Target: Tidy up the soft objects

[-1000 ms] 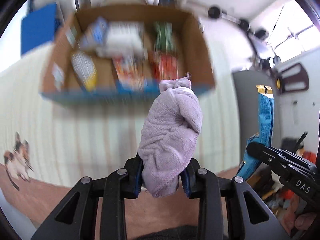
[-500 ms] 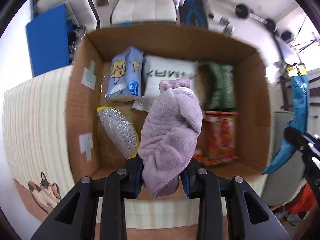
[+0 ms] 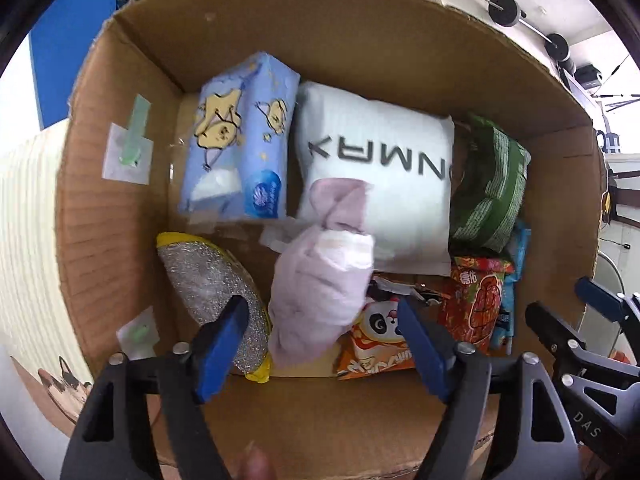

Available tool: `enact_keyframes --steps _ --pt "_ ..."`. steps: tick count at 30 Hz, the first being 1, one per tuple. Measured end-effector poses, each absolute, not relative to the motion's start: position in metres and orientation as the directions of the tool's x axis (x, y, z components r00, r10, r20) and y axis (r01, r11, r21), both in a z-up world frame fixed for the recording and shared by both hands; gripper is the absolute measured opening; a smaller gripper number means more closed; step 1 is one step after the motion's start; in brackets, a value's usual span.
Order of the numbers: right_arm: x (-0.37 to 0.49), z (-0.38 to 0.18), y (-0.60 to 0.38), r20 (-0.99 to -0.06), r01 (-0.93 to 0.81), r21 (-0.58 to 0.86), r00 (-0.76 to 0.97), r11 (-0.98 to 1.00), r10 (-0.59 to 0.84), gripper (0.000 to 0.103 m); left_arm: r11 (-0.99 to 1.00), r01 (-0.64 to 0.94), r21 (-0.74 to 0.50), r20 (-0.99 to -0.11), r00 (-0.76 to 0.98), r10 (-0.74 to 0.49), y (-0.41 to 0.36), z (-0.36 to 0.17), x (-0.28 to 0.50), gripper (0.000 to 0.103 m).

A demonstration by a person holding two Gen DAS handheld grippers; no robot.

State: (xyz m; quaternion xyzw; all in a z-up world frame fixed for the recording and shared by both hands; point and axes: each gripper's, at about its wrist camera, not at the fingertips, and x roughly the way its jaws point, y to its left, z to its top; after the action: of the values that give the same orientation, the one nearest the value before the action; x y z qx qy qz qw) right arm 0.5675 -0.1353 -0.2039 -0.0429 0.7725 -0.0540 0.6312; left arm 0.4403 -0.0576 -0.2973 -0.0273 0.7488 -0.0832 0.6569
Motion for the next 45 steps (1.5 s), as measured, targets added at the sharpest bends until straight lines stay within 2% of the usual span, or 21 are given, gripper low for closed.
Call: enact_keyframes --steps 3,6,7,8,10,21,32,37,45 --pt "0.569 -0.198 -0.131 -0.975 0.004 -0.148 -0.169 0.989 -0.145 0.083 0.987 0.074 -0.144 -0.983 -0.123 -0.134 -0.056 -0.292 0.439 0.077" --pt "0.572 -0.194 -0.129 -0.979 0.016 -0.143 -0.149 0.990 -0.139 0.088 0.987 0.086 -0.133 -0.987 -0.100 -0.124 -0.057 -0.285 0.434 0.090" --pt "0.571 -0.193 -0.129 -0.981 0.026 -0.128 -0.149 0.991 -0.123 0.094 0.988 0.089 -0.122 -0.989 -0.089 -0.114 -0.057 -0.282 0.433 0.095" --pt "0.570 -0.193 -0.129 -0.983 0.033 -0.119 -0.144 0.992 -0.113 0.100 0.990 0.094 -0.105 -0.992 -0.078 -0.097 -0.056 -0.277 0.432 0.098" --pt "0.565 -0.189 -0.129 -0.986 0.041 -0.118 -0.124 0.992 -0.113 0.103 0.991 0.107 -0.081 -0.996 -0.046 -0.077 -0.056 -0.267 0.427 0.098" --pt "0.513 -0.159 -0.135 -0.998 0.122 -0.056 -0.019 0.991 -0.054 0.103 0.997 0.076 -0.021 -0.990 0.135 -0.031 -0.045 -0.214 0.375 0.098" --pt "0.469 -0.130 -0.135 -0.995 0.162 -0.055 0.068 0.985 -0.067 0.103 0.998 0.061 -0.033 -0.982 0.185 -0.044 -0.035 -0.188 0.339 0.098" --pt "0.450 -0.086 -0.135 -0.985 0.166 -0.056 0.150 0.985 -0.081 0.103 0.996 0.079 -0.036 -0.960 0.274 -0.056 -0.040 -0.140 0.310 0.098" --pt "0.387 0.007 -0.132 -0.955 0.176 0.029 0.295 0.984 -0.024 0.103 0.993 0.116 -0.012 -0.910 0.409 -0.059 -0.043 -0.052 0.239 0.098"
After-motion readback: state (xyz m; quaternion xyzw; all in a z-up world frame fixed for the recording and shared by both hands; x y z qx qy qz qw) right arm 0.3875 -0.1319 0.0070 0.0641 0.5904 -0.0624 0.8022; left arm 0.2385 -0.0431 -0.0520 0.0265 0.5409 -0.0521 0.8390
